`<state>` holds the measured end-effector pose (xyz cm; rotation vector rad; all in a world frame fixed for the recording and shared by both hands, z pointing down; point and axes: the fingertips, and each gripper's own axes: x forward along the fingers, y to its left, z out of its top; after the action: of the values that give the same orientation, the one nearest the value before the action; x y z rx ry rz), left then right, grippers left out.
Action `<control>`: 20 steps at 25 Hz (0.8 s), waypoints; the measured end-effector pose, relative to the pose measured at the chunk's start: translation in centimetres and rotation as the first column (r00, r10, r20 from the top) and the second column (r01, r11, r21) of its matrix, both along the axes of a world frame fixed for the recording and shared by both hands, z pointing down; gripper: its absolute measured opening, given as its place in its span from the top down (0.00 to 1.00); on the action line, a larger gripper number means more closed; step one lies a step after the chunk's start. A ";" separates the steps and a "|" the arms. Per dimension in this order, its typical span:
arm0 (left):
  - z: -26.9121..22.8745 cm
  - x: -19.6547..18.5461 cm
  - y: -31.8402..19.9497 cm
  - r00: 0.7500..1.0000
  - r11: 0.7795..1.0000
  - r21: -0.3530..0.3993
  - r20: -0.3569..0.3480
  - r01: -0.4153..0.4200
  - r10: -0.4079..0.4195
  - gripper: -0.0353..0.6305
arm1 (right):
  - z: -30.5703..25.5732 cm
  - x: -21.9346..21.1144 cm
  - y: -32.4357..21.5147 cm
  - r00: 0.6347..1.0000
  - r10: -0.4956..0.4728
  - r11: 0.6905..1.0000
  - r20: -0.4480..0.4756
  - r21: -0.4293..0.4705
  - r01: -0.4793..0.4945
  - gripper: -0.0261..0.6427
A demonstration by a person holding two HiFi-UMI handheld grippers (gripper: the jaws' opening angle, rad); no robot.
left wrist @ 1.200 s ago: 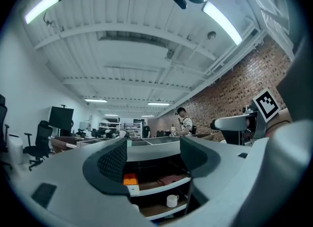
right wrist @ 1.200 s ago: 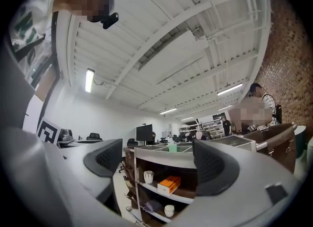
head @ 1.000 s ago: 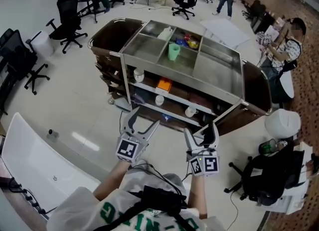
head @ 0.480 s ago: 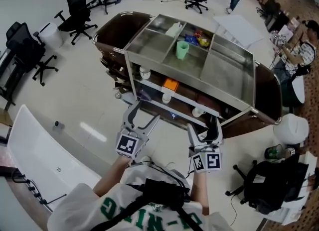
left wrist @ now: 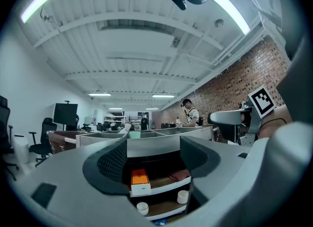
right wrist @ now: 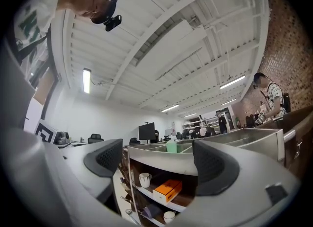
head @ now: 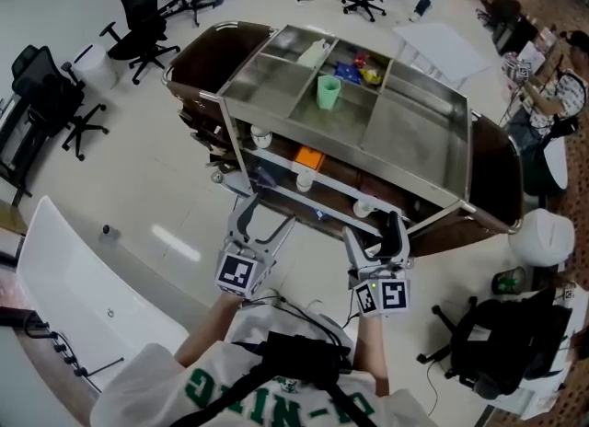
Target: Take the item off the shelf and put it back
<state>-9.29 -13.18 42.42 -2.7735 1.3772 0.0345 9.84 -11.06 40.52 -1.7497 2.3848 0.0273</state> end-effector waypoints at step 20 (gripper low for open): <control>4.9 0.4 0.5 0.998 0.999 -0.035 0.061 -0.008 0.010 0.47 | 0.9 0.0 1.1 0.999 -0.026 0.999 -0.035 -0.028 0.025 0.26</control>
<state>-8.87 -12.71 47.33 -2.7840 1.3640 -0.0739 9.80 -9.92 41.42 -1.7448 2.4434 0.0219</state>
